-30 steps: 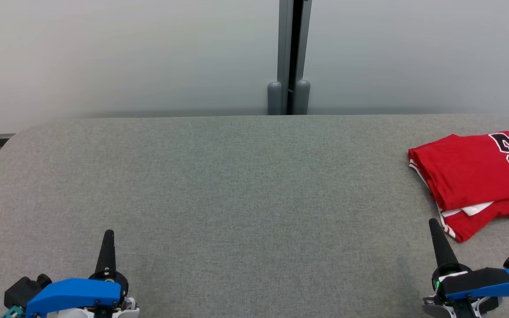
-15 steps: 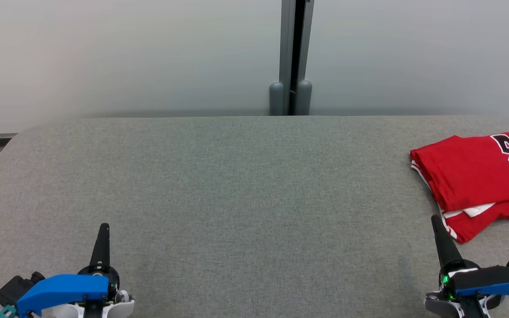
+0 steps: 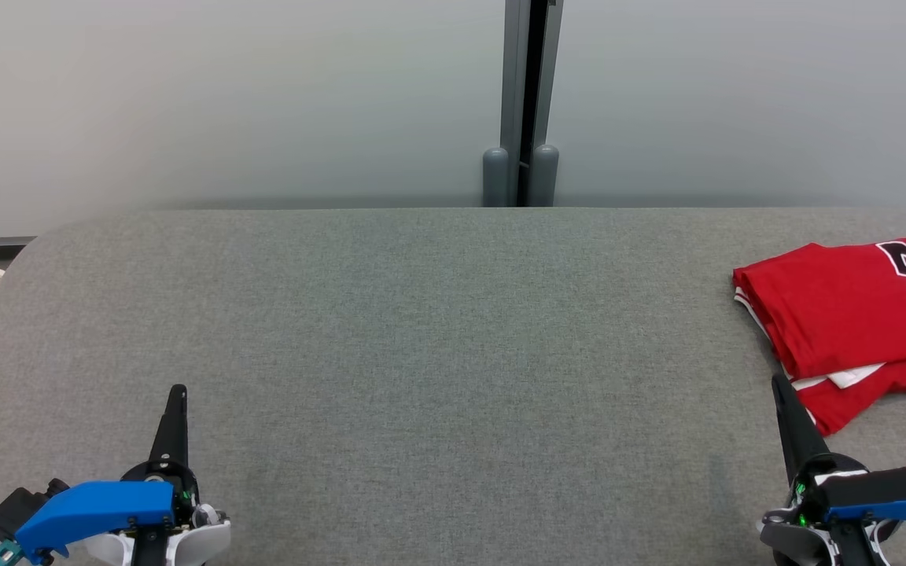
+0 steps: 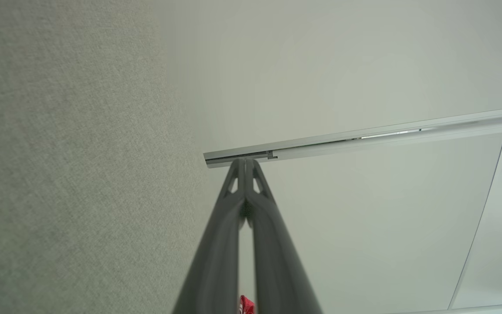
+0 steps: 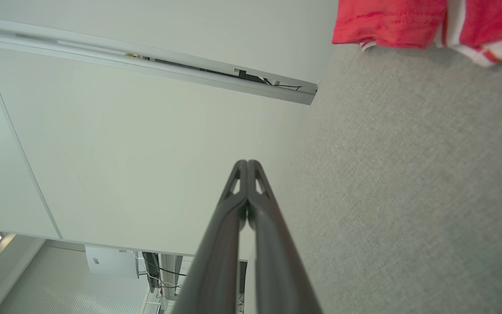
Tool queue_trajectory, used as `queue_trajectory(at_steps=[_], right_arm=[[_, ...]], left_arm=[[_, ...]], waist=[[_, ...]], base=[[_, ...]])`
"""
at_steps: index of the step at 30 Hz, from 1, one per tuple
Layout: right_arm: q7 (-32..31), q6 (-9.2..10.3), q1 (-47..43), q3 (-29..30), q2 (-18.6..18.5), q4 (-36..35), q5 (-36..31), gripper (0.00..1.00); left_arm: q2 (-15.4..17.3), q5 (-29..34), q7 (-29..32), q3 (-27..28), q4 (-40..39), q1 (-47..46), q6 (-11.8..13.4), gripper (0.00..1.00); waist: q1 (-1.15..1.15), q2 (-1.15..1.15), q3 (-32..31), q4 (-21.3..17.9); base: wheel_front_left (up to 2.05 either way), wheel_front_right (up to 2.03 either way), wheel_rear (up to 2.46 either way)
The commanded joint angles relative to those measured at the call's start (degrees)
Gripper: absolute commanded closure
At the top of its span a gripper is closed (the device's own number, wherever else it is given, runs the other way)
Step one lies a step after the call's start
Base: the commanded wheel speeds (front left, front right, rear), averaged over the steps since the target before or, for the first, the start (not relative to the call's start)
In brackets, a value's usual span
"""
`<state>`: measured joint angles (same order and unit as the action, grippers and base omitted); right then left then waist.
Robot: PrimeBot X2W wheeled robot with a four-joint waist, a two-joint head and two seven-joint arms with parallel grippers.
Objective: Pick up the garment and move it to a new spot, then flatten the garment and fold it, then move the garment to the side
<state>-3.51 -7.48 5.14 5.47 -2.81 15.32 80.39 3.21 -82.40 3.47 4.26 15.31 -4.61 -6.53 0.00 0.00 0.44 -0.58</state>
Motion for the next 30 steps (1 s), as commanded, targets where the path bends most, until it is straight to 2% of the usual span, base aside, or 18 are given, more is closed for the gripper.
queue_trajectory(at_steps=[1,30], right_arm=[[-0.4,-0.02,1.0,0.2,-0.1,-0.6,0.8,1.00],[-3.2,-0.02,1.4,1.2,-0.1,-1.4,12.1,1.00]], left_arm=[[-0.1,-0.7,0.4,0.3,-0.4,-1.0,-0.3,1.00],[-0.4,-10.1,3.3,2.5,-1.4,-1.9,-1.3,1.00]], waist=[[0.00,0.00,0.0,0.0],[0.00,0.00,-0.3,0.6]], base=[[0.00,0.00,0.00],[0.00,0.00,0.00]])
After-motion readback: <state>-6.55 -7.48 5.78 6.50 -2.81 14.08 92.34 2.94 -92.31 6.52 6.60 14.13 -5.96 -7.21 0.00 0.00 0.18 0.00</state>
